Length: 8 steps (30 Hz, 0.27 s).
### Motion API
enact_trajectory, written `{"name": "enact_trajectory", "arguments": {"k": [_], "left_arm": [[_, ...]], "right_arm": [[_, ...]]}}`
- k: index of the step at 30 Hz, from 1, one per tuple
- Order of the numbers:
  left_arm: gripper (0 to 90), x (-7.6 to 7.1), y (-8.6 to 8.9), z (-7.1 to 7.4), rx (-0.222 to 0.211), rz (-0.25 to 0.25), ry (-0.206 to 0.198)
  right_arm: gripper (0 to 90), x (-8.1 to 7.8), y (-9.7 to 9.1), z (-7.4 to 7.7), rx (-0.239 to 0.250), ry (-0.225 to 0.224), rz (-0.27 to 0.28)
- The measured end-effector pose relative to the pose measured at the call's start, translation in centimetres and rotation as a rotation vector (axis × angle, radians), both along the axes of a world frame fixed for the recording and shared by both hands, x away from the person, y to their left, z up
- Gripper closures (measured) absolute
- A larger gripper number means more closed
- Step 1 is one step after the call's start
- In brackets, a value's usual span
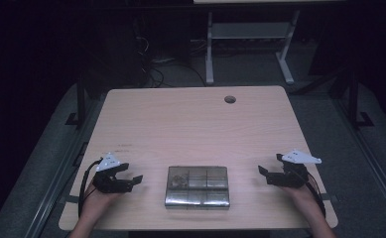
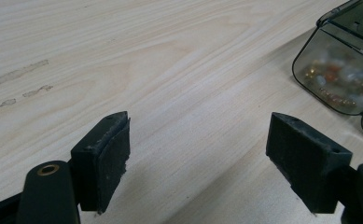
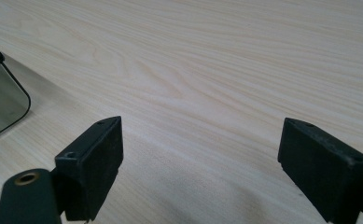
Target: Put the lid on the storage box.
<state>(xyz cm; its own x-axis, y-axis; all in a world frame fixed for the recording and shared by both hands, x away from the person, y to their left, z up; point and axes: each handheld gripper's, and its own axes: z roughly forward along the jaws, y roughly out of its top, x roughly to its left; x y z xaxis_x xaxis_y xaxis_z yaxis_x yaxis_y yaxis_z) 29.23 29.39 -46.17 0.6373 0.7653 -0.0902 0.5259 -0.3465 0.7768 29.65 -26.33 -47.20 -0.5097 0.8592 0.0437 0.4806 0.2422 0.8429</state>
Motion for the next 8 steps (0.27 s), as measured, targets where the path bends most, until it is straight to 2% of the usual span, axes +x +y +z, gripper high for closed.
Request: {"name": "enact_trajectory", "arguments": {"k": [8], "left_arm": [[21.3, 0.04, -0.03, -0.04, 0.006, -0.001, -0.004]], "right_arm": [[13.4, -0.01, -0.02, 0.0, 0.004, -0.003, -0.003]]}}
